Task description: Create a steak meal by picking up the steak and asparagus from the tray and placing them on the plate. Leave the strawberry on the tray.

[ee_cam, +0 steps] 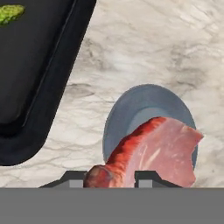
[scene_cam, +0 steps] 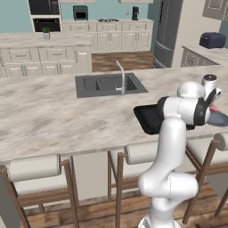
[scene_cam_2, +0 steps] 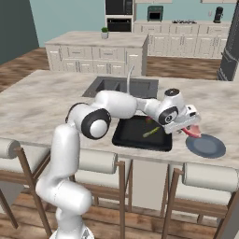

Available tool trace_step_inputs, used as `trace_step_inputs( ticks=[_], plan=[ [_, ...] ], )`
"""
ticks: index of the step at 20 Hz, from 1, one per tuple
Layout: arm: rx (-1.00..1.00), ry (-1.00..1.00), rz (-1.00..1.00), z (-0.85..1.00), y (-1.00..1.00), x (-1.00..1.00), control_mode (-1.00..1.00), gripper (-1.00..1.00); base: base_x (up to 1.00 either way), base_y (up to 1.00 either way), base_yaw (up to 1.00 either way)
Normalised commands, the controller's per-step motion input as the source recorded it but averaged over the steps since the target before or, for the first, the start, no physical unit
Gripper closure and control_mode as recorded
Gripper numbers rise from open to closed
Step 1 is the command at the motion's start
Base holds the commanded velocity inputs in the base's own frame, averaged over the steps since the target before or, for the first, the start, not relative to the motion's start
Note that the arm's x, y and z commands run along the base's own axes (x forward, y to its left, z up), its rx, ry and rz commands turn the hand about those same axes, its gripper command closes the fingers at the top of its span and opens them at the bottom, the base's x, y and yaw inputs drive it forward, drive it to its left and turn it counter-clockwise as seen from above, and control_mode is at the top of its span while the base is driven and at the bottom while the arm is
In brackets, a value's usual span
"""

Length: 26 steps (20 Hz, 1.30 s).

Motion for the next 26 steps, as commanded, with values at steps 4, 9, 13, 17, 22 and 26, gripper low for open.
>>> trace_step_inputs(
  ticks=[4, 9, 13, 17, 22, 26],
  plan=[
    [0.00, 0.00, 0.00, -0.48, -0.48, 0.01, -1.00, 1.00, 0.00, 0.00, 0.00],
    [0.04, 0.00, 0.00, -0.37, -0.41, 0.23, -1.00, 1.00, 0.00, 0.00, 0.00],
    [0.05, 0.00, 0.00, -0.28, -0.38, 0.20, -1.00, 1.00, 0.00, 0.00, 0.00],
    [0.06, 0.00, 0.00, -0.16, -0.39, 0.16, -1.00, 1.00, 0.00, 0.00, 0.00],
    [0.06, 0.00, 0.00, -0.11, -0.40, 0.15, -1.00, 1.00, 0.00, 0.00, 0.00],
    [0.00, 0.00, 0.00, -0.13, -0.07, 0.05, -1.00, -1.00, 0.00, 0.00, 0.00]
  ],
)
